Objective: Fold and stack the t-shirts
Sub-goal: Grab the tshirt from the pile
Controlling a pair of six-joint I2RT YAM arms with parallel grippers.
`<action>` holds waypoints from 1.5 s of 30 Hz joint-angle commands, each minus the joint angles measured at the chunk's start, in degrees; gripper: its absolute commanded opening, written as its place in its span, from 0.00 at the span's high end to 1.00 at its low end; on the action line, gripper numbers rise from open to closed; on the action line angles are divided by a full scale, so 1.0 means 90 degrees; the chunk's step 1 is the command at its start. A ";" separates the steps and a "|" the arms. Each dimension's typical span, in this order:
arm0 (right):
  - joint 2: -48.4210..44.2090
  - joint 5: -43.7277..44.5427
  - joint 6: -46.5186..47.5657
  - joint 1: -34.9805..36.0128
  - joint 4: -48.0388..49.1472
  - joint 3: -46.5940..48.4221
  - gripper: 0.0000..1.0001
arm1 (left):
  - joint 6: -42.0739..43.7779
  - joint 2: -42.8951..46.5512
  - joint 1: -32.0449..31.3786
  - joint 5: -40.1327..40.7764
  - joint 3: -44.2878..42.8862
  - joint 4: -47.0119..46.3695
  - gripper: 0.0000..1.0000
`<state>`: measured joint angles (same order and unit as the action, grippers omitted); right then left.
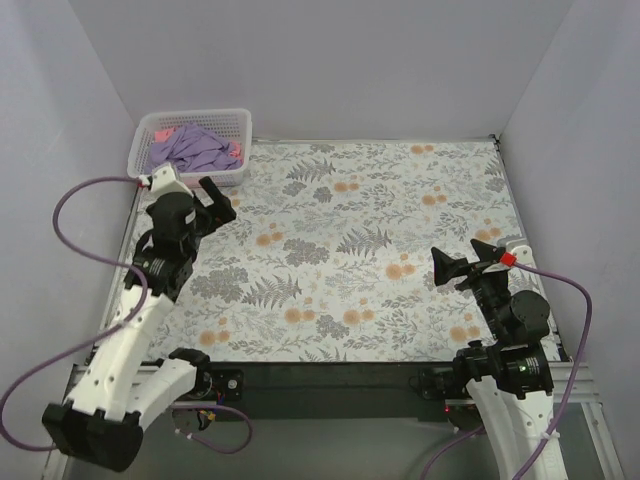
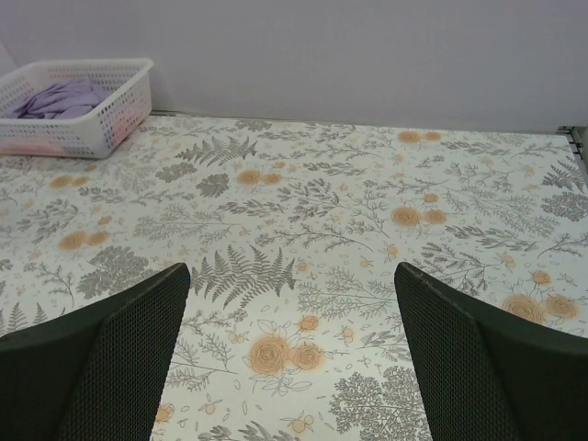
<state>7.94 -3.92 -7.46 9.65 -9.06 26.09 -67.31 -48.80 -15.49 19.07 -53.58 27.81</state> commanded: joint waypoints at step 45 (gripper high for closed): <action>0.0592 -0.0033 0.0263 0.0500 0.0011 -0.0086 0.02 | 0.1230 -0.8428 0.2209 -0.0625 -0.5981 -0.4682 1.00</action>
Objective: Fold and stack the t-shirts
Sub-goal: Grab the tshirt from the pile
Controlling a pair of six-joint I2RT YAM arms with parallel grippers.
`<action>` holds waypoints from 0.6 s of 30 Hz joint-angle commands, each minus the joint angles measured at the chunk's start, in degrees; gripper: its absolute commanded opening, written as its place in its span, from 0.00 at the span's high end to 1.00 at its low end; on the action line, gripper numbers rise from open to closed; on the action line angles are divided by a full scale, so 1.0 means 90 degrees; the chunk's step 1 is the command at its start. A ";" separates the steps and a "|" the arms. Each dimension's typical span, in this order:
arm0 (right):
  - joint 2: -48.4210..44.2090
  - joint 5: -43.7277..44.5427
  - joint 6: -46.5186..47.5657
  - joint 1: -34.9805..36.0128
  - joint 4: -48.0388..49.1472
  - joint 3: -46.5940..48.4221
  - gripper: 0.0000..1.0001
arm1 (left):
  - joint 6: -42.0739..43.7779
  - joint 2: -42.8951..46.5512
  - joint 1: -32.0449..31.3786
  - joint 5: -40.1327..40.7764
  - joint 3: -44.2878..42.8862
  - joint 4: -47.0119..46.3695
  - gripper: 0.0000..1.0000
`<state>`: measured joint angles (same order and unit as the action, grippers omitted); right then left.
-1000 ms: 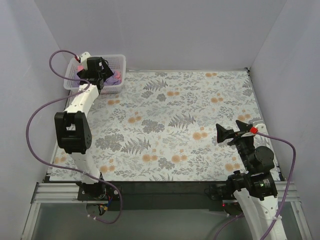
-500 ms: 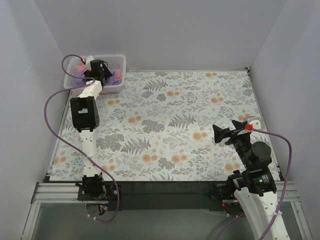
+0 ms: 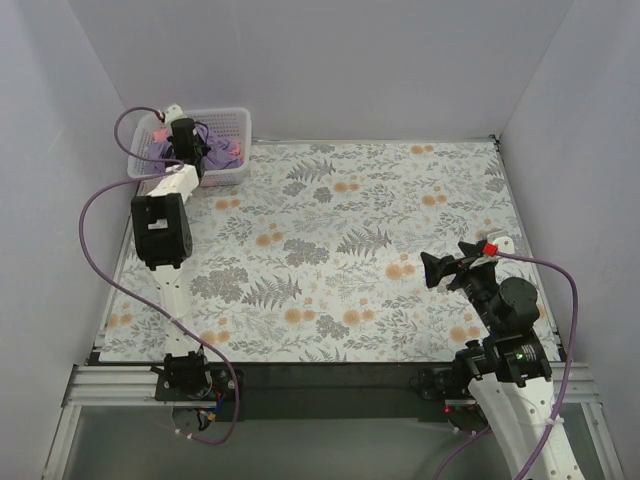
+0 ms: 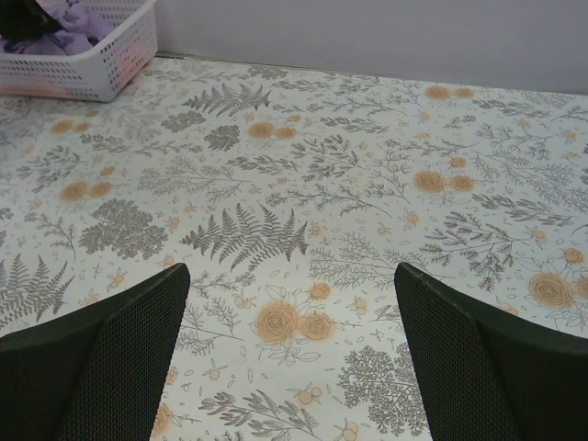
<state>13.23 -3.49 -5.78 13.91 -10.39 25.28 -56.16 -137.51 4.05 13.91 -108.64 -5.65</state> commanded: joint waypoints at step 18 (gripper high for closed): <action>-0.0250 -0.0081 0.0066 0.0026 0.0159 -0.0006 0.01 | -0.1200 0.3530 -0.0148 -0.2110 -0.0302 -0.0027 1.00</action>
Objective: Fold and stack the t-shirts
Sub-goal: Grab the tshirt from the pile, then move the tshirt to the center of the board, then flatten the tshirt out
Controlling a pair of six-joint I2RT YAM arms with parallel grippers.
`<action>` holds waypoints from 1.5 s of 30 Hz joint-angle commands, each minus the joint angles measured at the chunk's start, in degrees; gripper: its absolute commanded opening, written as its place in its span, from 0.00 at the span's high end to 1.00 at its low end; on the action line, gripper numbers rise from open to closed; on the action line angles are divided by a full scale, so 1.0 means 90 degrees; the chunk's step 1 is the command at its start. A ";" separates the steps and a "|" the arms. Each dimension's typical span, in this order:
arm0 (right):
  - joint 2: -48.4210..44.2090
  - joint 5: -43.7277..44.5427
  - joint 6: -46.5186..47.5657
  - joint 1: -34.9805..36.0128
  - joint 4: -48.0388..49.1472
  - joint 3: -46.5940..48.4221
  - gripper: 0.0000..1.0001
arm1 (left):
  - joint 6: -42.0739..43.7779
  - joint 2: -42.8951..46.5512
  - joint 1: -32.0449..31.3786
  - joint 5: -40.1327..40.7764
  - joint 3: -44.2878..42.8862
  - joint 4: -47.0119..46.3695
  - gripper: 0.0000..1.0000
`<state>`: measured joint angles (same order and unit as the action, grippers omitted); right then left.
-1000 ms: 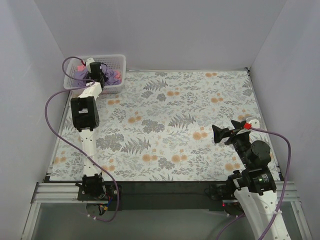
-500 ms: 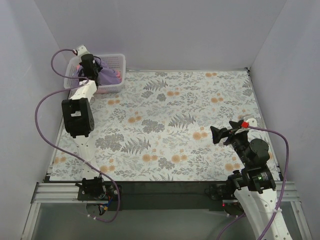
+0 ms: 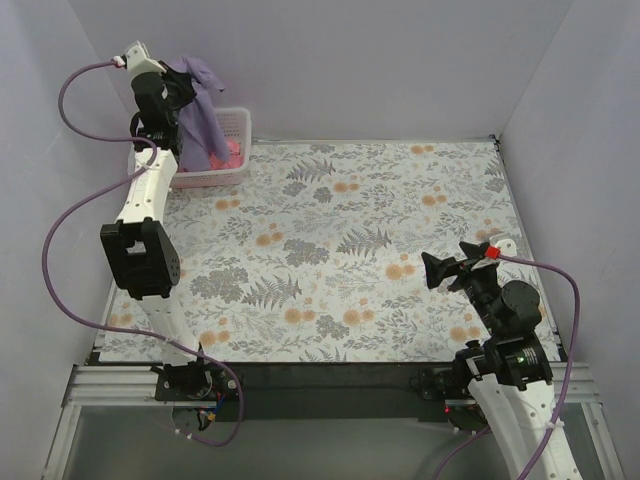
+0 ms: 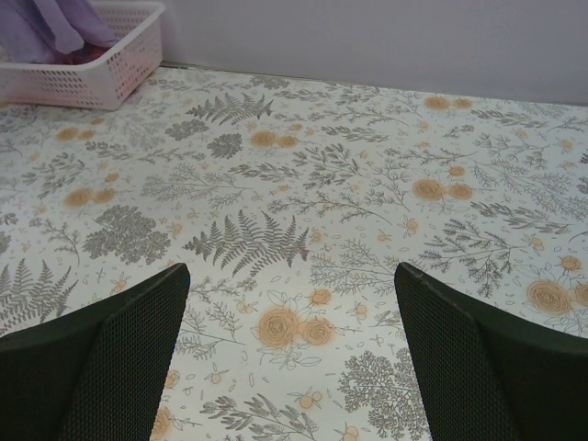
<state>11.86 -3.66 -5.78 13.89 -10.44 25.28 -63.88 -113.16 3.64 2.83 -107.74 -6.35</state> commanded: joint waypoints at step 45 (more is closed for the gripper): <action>0.5653 -0.1137 -0.1241 0.1092 0.0006 0.1430 0.08 | -0.0549 0.5201 -0.2377 -0.2736 0.8036 0.2844 0.10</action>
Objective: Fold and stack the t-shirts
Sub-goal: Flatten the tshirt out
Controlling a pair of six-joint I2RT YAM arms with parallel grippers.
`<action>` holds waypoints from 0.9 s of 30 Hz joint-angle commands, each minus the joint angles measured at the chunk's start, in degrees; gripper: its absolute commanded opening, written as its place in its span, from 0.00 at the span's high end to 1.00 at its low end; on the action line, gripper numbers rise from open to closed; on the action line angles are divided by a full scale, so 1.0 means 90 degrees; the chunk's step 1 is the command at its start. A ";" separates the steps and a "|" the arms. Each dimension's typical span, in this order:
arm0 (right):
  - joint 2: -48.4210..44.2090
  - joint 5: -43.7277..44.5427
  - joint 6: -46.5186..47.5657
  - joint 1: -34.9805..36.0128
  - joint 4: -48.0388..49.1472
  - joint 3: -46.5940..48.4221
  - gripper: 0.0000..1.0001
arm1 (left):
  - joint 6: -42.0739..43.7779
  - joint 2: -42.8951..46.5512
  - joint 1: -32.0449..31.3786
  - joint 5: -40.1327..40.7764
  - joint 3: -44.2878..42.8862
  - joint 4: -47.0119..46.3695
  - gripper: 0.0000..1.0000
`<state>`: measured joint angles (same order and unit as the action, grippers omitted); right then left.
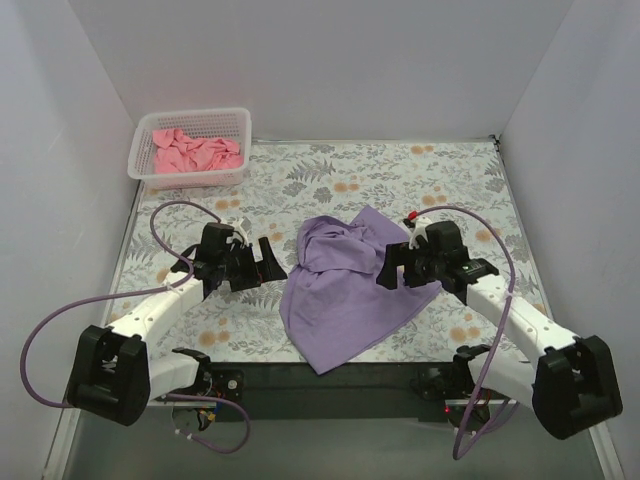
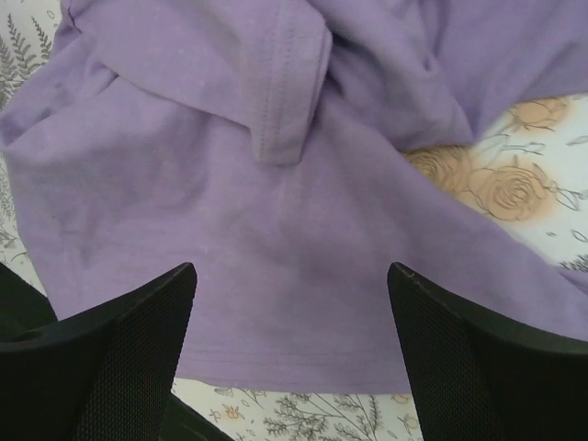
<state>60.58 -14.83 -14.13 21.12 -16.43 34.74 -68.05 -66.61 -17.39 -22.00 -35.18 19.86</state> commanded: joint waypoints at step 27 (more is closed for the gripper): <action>0.1737 0.1109 -0.1017 -0.0168 0.2070 0.1452 0.99 | -0.0260 -0.0353 -0.0802 0.0129 0.0061 0.0098 0.12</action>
<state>80.97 -11.86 -23.88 23.81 3.36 43.99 -69.34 -69.95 -22.92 -21.02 -35.05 20.58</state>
